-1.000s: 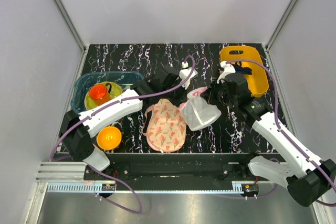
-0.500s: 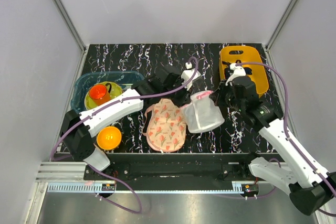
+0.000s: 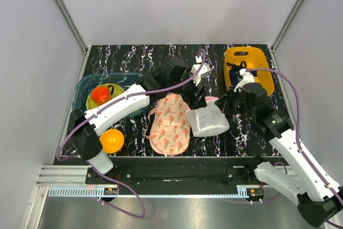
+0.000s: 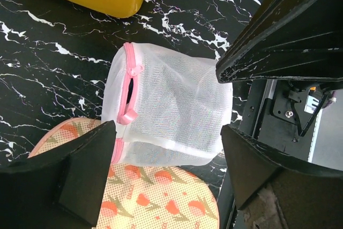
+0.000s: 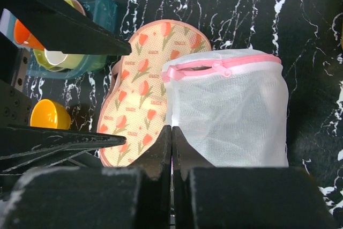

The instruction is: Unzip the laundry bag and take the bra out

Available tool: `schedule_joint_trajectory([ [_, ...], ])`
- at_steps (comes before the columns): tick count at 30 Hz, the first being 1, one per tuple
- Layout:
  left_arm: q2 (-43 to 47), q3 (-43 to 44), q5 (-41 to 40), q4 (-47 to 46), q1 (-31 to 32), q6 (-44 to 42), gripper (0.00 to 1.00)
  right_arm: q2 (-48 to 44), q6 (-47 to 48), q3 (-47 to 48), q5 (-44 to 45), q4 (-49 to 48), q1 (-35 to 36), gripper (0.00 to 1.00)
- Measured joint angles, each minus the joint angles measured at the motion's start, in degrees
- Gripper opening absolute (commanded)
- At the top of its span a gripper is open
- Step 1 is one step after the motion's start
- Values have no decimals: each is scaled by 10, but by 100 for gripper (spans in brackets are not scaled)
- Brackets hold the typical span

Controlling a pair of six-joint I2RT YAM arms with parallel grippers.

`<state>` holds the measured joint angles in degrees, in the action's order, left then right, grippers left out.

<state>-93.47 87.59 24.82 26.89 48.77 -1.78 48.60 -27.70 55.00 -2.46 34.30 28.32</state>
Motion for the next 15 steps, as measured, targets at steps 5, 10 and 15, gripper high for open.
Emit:
schedule_joint_trajectory([
  [5,-26,12,-14,-1,-1,8,80,1,3,0,31,26,0,52],
  [10,-119,87,-50,9,-1,8,80,1,9,0,60,59,-5,74],
  [15,-161,96,-90,24,-1,4,68,-10,9,0,77,85,-11,75],
])
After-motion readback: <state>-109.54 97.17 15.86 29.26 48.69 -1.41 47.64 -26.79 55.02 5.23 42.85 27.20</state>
